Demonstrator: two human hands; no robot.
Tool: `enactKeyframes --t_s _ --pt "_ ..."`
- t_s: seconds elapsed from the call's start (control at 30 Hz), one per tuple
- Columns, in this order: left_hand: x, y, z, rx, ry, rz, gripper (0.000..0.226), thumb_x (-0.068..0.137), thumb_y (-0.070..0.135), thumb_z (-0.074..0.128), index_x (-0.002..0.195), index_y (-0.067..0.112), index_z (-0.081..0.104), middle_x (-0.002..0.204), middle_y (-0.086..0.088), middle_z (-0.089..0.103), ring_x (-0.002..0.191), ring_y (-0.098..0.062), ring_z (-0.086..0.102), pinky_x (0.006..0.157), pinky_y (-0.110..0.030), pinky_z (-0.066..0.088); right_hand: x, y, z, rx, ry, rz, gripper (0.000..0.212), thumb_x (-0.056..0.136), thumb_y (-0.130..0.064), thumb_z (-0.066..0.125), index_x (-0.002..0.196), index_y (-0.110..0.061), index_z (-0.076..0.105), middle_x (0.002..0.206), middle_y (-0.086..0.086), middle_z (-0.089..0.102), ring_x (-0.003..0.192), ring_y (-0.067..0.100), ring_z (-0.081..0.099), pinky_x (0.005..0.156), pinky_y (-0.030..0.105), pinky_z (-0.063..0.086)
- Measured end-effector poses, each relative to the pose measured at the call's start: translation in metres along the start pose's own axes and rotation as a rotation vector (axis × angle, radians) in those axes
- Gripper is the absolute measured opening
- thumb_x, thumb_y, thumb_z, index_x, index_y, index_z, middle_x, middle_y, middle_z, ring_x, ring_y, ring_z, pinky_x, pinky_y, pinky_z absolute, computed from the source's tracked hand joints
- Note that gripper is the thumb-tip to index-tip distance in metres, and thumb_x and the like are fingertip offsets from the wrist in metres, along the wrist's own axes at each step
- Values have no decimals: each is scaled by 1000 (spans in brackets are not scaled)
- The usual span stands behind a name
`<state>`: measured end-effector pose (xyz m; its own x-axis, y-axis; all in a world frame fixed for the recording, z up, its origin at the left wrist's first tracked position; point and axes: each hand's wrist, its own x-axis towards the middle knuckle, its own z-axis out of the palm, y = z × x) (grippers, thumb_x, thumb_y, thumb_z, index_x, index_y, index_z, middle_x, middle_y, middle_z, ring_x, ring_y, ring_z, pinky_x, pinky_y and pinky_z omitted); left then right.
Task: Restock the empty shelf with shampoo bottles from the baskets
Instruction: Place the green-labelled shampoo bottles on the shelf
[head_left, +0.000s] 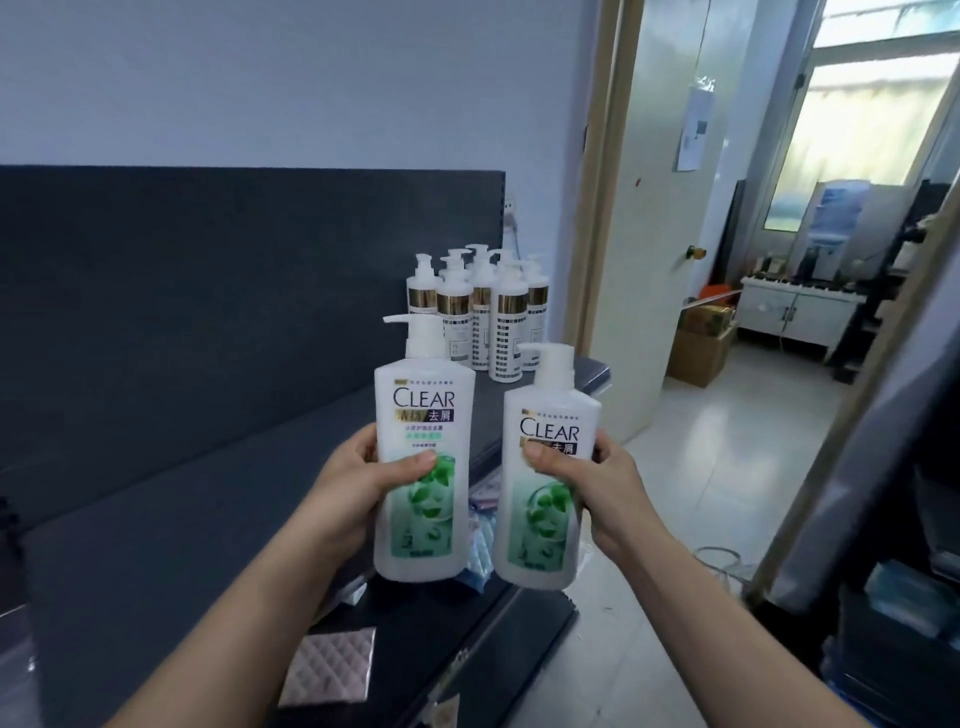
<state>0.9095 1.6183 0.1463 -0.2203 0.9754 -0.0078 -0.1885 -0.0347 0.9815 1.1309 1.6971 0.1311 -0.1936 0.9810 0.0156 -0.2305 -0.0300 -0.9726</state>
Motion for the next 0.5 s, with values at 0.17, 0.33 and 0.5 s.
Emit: enactKeyframes --t_s 0.17,0.33,0.5 --pt "39 2 3 -50 123 16 61 57 2 82 115 4 63 107 -20 72 97 -37 70 80 -46 58 62 -6 3 -81 -111 -5 55 55 -15 93 104 -11 70 94 4 78 90 26 74 81 43 59" --pt "70 7 16 -56 249 60 55 59 2 75 113 2 62 102 -17 73 80 -25 74 62 -35 61 118 -16 4 -163 -220 7 49 54 -18 94 97 -15 71 89 -1 78 91 23 73 84 43 56" --pt "91 11 17 -47 366 76 57 61 2 75 117 1 61 103 -16 73 80 -23 74 57 -31 59 160 -23 10 -164 -342 15 34 63 -11 90 92 -15 73 83 -3 78 75 12 73 59 22 53"
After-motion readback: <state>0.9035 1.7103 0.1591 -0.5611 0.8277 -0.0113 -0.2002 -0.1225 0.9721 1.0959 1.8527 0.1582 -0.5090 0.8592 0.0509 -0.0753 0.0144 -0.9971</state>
